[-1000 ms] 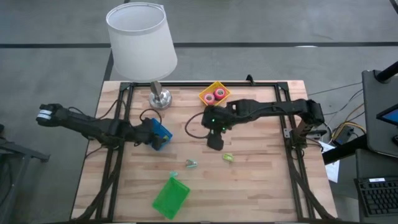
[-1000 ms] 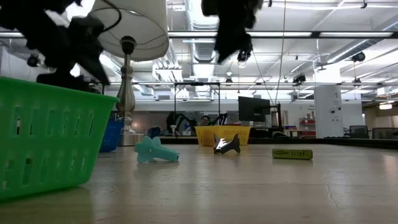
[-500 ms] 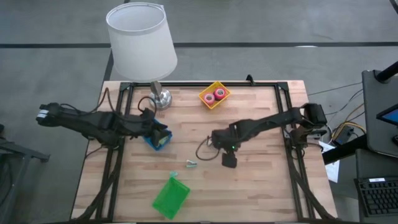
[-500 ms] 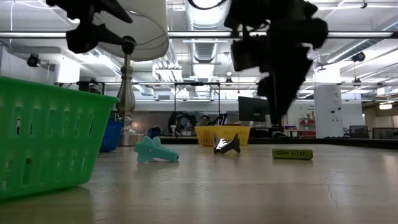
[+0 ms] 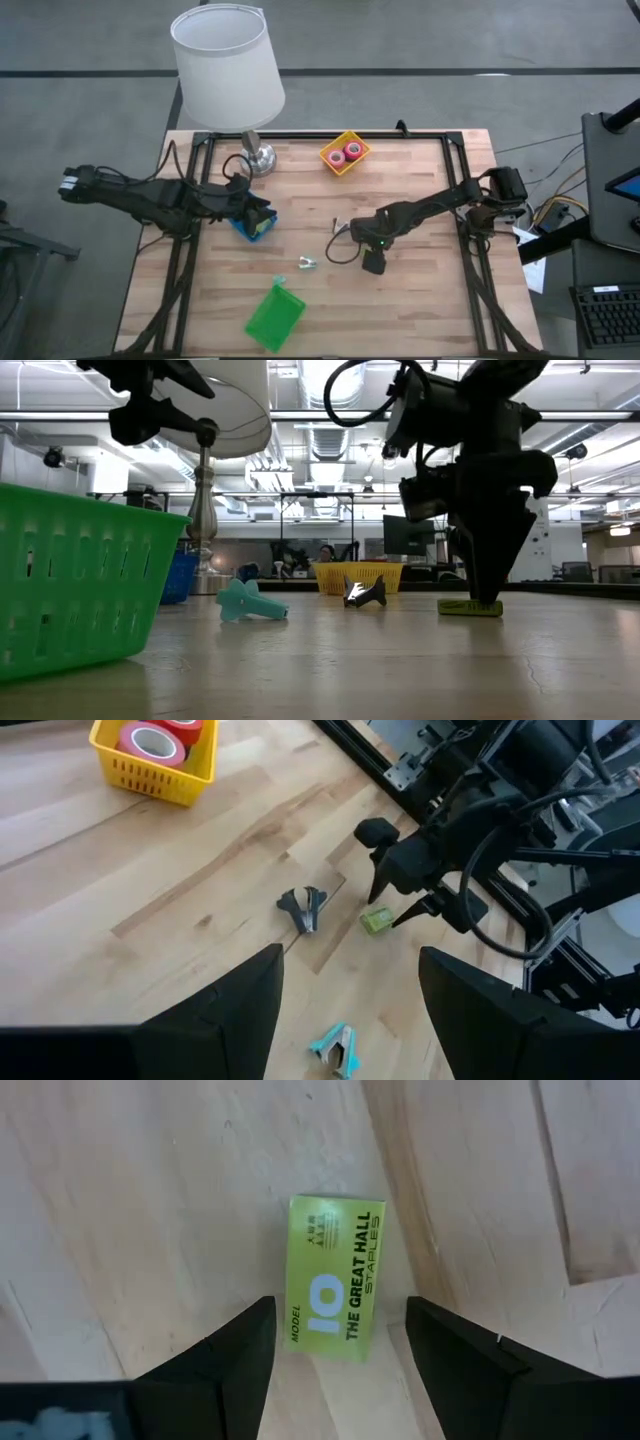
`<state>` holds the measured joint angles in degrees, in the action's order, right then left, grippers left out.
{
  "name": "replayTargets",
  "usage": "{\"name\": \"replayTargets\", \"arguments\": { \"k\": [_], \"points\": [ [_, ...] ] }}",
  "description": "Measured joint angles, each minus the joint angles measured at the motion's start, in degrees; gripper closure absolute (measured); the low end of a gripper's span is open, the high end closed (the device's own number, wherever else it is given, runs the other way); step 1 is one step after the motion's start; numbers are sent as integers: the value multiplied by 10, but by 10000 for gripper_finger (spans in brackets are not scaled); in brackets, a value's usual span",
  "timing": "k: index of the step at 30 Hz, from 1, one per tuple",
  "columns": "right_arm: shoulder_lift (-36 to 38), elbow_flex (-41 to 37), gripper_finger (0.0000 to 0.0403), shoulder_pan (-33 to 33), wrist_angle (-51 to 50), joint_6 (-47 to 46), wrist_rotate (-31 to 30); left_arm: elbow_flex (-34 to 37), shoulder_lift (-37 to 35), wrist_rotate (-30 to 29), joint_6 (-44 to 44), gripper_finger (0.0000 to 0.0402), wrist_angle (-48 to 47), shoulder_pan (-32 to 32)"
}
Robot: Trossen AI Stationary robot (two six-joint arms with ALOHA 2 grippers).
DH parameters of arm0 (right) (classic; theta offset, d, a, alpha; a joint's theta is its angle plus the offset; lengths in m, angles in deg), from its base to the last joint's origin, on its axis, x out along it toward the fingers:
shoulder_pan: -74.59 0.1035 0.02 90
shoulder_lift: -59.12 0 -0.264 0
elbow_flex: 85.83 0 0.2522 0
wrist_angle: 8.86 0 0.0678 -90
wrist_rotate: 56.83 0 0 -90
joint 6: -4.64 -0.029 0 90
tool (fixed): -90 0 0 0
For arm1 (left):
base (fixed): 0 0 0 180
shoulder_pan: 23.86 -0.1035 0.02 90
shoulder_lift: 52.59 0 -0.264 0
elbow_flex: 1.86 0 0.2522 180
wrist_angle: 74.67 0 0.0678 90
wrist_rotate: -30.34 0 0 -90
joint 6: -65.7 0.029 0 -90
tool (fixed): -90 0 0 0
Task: Pick and place Stapler, Stapler remover, tape
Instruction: Put the green staple box into the blue bin
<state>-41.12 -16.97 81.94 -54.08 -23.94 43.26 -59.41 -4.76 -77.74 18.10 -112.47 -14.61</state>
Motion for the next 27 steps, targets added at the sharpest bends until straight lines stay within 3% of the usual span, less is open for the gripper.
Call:
{"name": "replayTargets", "arguments": {
  "k": [8,17,21,27],
  "points": [
    [-1,-13,184,15,14,2,-10,0,9,0,-3,165,0,0],
    [-21,13,184,61,-12,-11,-117,1,24,0,-9,165,0,0],
    [-22,15,184,64,-14,-28,-128,1,30,0,-10,165,0,0],
    [-22,14,219,63,-13,-30,-127,1,38,0,-9,165,0,0]
  ]
}}
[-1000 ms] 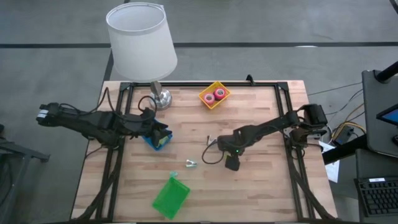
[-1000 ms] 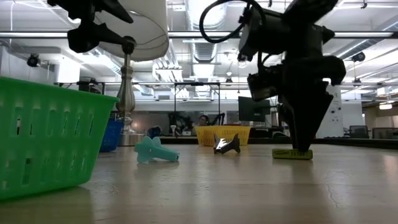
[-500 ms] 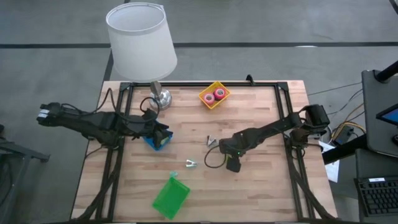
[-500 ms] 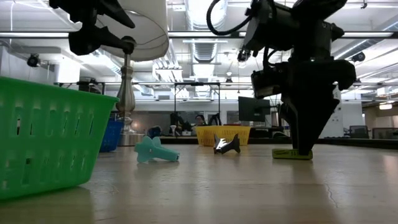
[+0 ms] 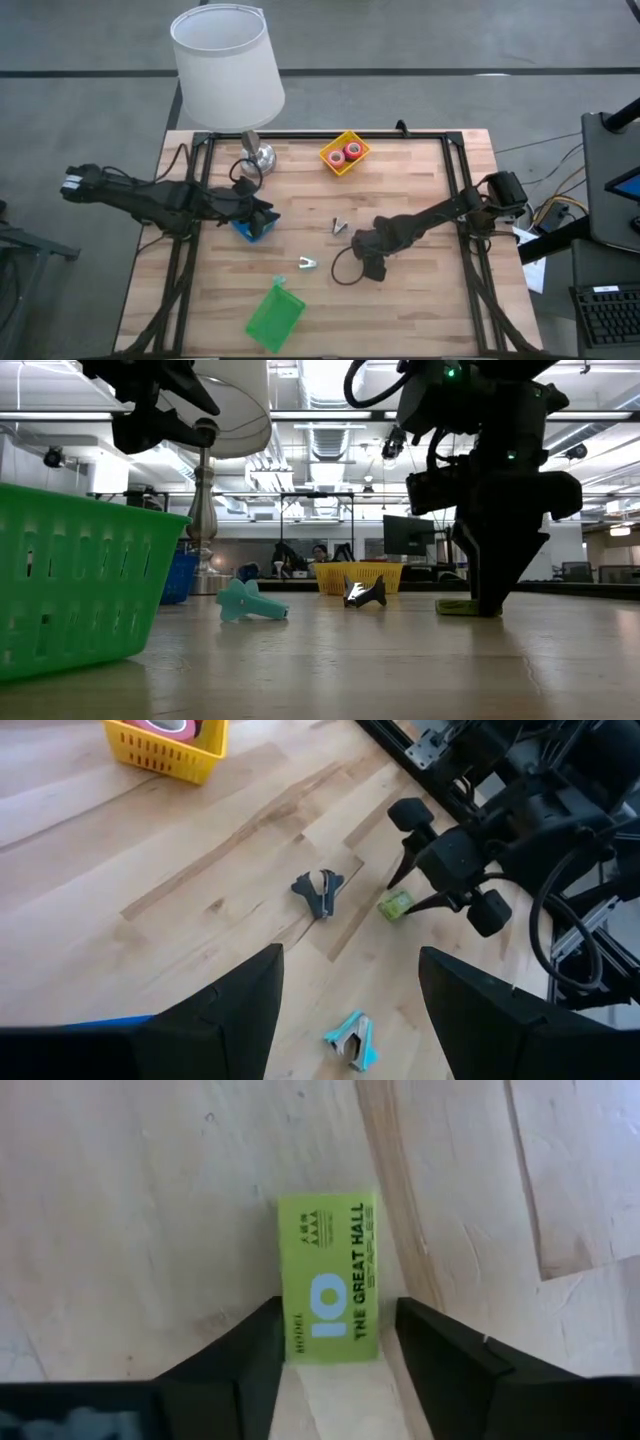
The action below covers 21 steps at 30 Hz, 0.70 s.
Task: Pick and place Stapler, Stapler remover, tape
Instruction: Put the green staple box into the blue bin
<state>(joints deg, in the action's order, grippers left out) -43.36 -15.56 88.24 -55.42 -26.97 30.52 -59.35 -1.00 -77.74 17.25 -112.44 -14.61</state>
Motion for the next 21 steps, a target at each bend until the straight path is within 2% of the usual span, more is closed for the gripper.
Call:
{"name": "replayTargets", "arguments": {
  "k": [8,14,21],
  "points": [
    [-1,23,300,0,12,8,7,0,0,4,24,166,27,0],
    [1,81,290,0,4,61,9,0,0,27,80,165,83,0],
    [1,197,289,-14,-18,117,12,0,-1,65,177,166,110,1]
  ]
}}
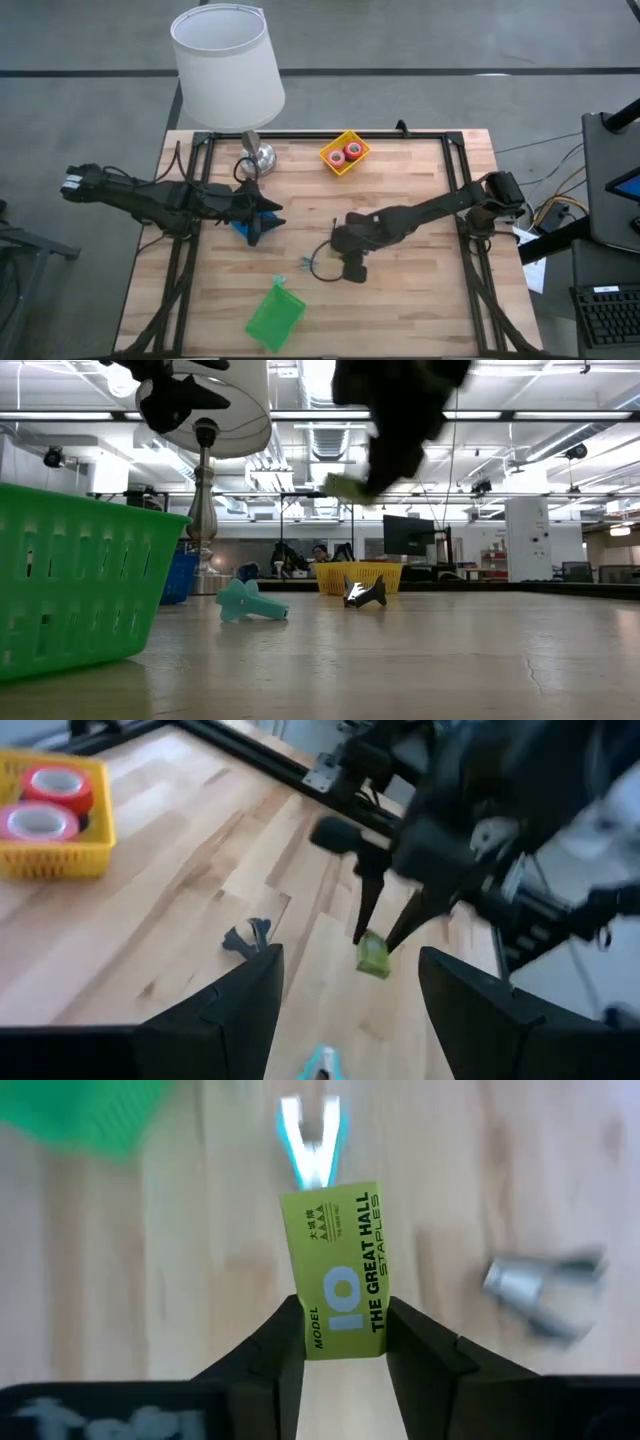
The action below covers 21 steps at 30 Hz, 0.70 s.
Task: Pick and place Stapler, Stapler remover, tape
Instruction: Put the green staple box into the blue bin
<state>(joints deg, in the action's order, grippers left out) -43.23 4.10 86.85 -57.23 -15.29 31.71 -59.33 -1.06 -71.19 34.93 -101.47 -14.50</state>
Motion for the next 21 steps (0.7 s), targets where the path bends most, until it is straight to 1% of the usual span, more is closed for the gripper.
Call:
{"name": "replayTargets", "arguments": {
  "k": [4,12,18,21],
  "points": [
    [0,71,291,-26,-12,11,0,0,0,1,59,166,6,0],
    [0,188,289,-69,-14,37,-1,0,0,6,87,166,57,0],
    [0,239,287,-84,-15,51,-1,0,0,6,116,166,101,1],
    [-1,250,287,-89,-14,52,0,0,0,-9,128,166,113,1]
  ]
}}
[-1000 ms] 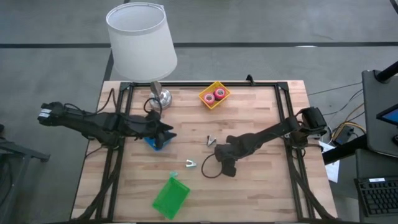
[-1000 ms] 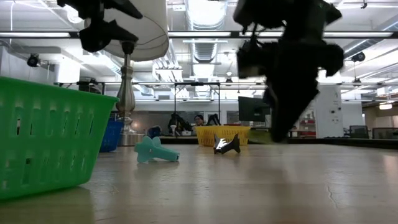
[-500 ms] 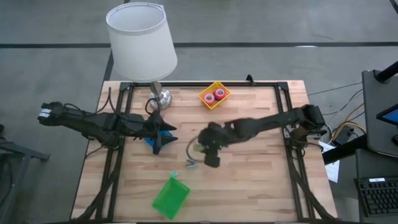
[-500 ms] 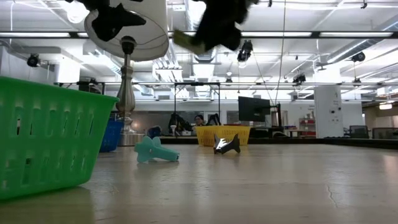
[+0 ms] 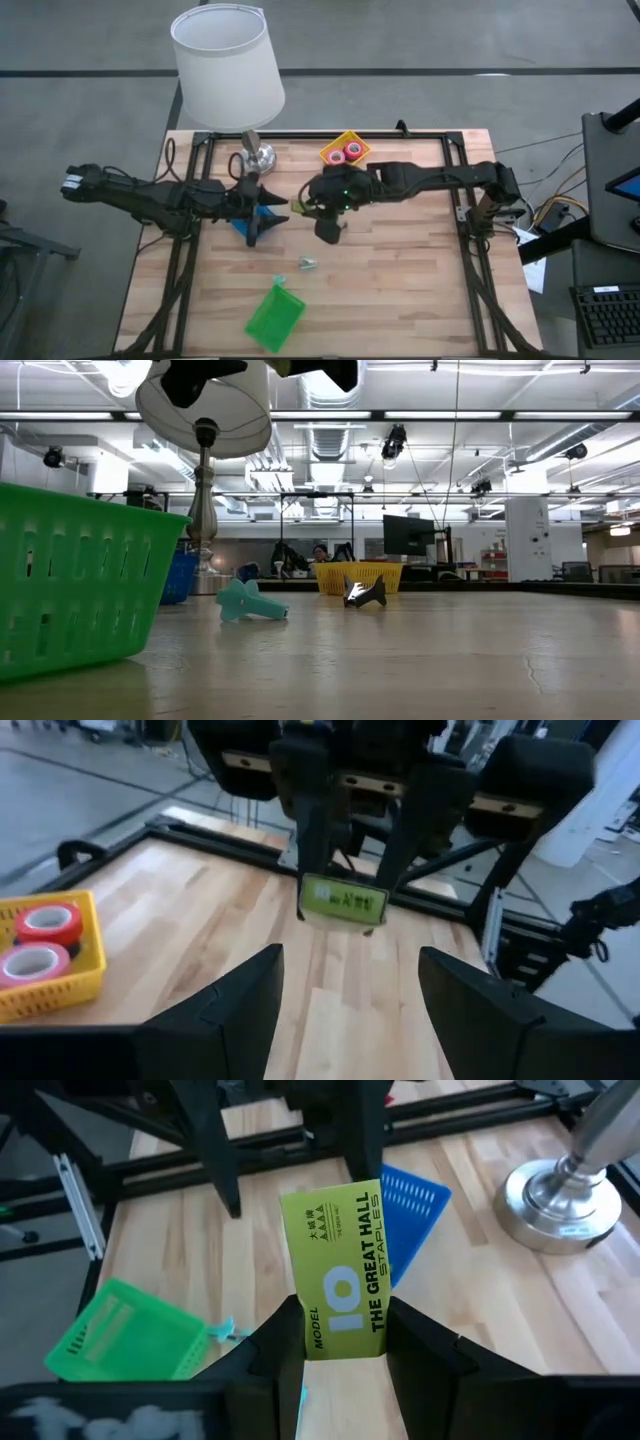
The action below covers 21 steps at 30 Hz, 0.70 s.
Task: Pick and place Stapler, Stapler remover, tape
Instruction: Put the green staple box into the blue bin
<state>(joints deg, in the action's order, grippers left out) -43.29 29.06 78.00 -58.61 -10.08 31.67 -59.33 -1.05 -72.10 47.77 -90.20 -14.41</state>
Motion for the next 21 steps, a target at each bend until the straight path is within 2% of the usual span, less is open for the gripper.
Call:
{"name": "replayTargets", "arguments": {
  "k": [12,21],
  "points": [
    [-1,3,289,-1,5,-1,6,0,13,-13,34,167,31,0],
    [-2,2,287,-1,7,-9,6,0,46,-12,44,168,110,0]
  ]
}}
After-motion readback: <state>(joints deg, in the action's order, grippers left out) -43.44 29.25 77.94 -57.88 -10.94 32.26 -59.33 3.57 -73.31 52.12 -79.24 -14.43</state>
